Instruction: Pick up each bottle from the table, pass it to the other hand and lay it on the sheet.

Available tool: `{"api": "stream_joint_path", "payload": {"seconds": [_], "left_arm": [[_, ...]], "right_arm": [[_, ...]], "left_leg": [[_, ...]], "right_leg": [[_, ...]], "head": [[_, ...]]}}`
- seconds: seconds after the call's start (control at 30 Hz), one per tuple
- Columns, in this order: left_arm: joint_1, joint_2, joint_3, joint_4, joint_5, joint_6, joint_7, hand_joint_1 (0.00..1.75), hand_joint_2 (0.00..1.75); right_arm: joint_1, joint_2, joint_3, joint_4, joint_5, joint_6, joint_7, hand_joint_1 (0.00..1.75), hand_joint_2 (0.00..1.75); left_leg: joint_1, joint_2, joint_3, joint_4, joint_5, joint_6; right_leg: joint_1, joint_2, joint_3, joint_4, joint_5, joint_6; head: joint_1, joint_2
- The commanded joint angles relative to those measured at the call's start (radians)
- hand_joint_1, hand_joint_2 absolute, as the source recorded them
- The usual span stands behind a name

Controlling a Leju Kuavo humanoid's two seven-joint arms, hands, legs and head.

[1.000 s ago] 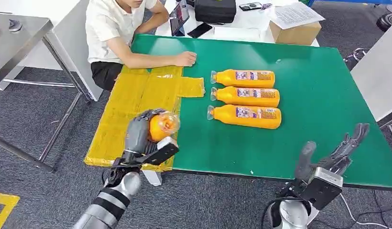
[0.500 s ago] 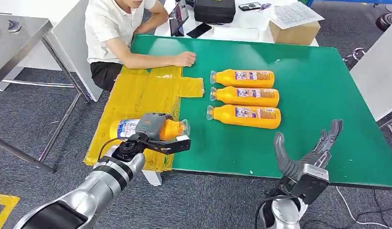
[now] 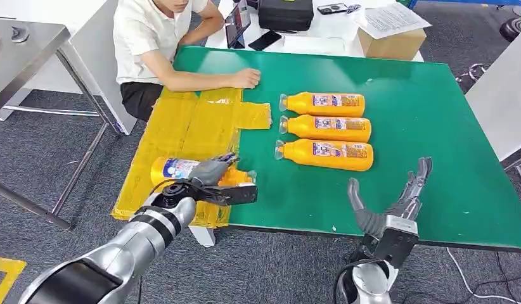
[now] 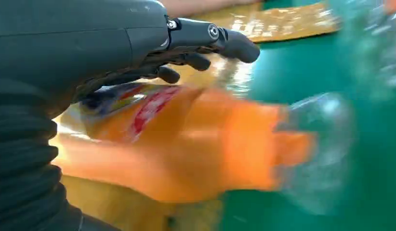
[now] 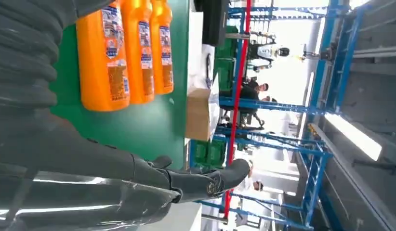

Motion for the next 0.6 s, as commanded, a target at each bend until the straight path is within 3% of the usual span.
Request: {"api": "stream_joint_path", "payload": {"seconds": [0.03, 0.6], "left_arm": [[-0.03, -0.02, 0.078, 0.052, 0.022, -0.017, -0.02, 0.0, 1.75], [-0.03, -0.02, 0.078, 0.052, 0.022, -0.017, -0.02, 0.0, 1.75]], "right_arm": [[-0.033, -0.028, 0.025, 0.072, -0.003, -0.005, 0.002, 0.0, 1.75], [-0.033, -0.028, 0.025, 0.072, -0.003, -0.005, 0.002, 0.0, 1.75]], "left_leg": [[0.001, 0.003, 0.008, 0.0, -0.003, -0.002], [0.0, 0.001, 0.003, -0.001, -0.001, -0.001]], "right_leg": [[0.001, 0.003, 0.007, -0.001, -0.002, -0.002], [0.0, 0.002, 0.003, -0.001, -0.001, -0.001]], "head": [[0.0, 0.0], [0.0, 0.0]]}}
